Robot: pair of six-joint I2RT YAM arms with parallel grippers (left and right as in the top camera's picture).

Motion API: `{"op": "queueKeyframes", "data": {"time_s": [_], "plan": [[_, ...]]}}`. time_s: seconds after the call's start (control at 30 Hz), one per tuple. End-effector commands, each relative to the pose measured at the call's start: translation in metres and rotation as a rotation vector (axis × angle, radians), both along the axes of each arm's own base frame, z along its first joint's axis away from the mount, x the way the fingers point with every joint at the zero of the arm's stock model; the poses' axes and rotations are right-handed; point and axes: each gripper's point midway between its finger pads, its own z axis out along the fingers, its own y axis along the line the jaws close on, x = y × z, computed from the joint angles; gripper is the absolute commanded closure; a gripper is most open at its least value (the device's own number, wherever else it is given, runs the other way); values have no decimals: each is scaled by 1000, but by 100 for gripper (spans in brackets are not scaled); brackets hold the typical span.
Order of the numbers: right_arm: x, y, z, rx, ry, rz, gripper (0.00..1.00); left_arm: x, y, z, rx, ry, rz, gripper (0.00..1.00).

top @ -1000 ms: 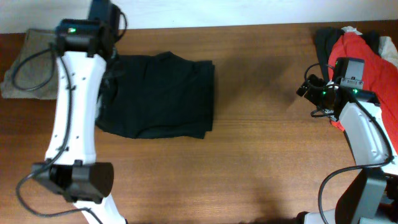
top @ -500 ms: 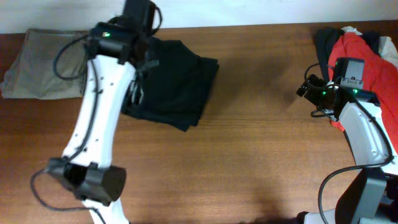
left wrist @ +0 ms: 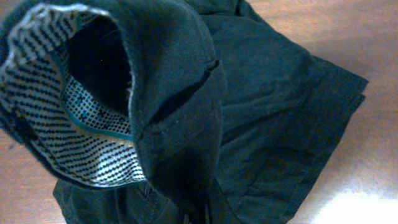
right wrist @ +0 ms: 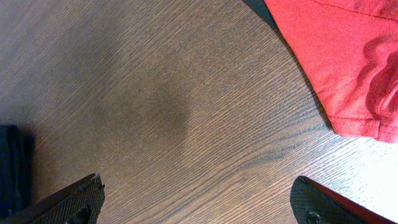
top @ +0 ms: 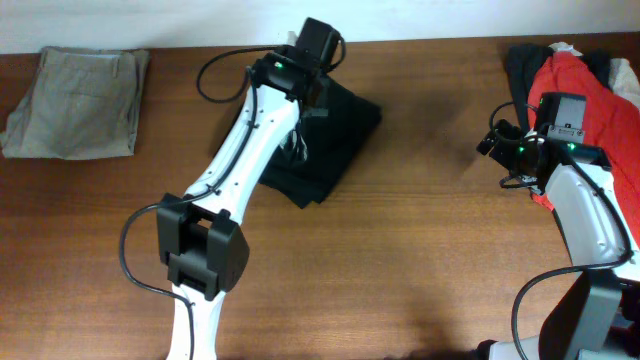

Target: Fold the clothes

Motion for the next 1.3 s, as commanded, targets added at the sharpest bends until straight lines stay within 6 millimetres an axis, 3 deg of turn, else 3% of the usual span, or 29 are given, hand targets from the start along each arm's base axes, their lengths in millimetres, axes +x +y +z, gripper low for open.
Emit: {"op": "queueKeyframes", "data": {"time_s": [0.0, 0.13, 0.2, 0.27, 0.3, 0.37, 0.43, 0.6, 0.67, 0.73, 0.77, 0.83, 0.9, 1.0, 1.17, 1.27], "plan": [[-1, -3, 3, -4, -6, -17, 1, -2, -14, -30, 20, 71, -110, 98], [-1, -3, 3, -4, -6, -17, 1, -11, -29, -61, -28, 164, -152, 97], [-1, -3, 3, -4, -6, -17, 1, -20, -32, -68, -17, 201, -163, 96], [-1, -3, 3, -4, -6, -17, 1, -27, -39, -70, -45, 228, -184, 89], [-1, -3, 3, -4, -6, -17, 1, -30, -42, -70, -53, 238, -192, 73], [-1, -3, 3, -4, -6, -17, 1, -38, -51, -72, -66, 263, -253, 22], [-1, -3, 3, -4, -7, -17, 1, -42, -54, -72, -58, 271, -284, 13], [-1, -3, 3, -4, -6, -17, 1, -35, -53, -62, -49, 239, -320, 13], [-1, -3, 3, -4, -6, -17, 1, -28, -56, -60, -59, 212, -320, 19], [-1, -3, 3, -4, -6, -17, 1, -20, -60, -59, -73, 174, -322, 52], [-1, -3, 3, -4, -6, -17, 1, -16, -63, -62, -77, 163, -323, 63], [-1, -3, 3, -4, -6, -17, 1, -15, -63, -72, -71, 177, -321, 76], [-1, -3, 3, -4, -6, -17, 1, -17, -57, -93, -47, 224, -309, 79], [-1, -3, 3, -4, -6, -17, 1, -29, -50, -115, -19, 307, -303, 83], [-1, -3, 3, -4, -6, -17, 1, -68, -44, -150, -16, 509, -303, 83], [-1, -3, 3, -4, -7, -17, 1, -85, -56, -156, -92, 589, -325, 94]]}}
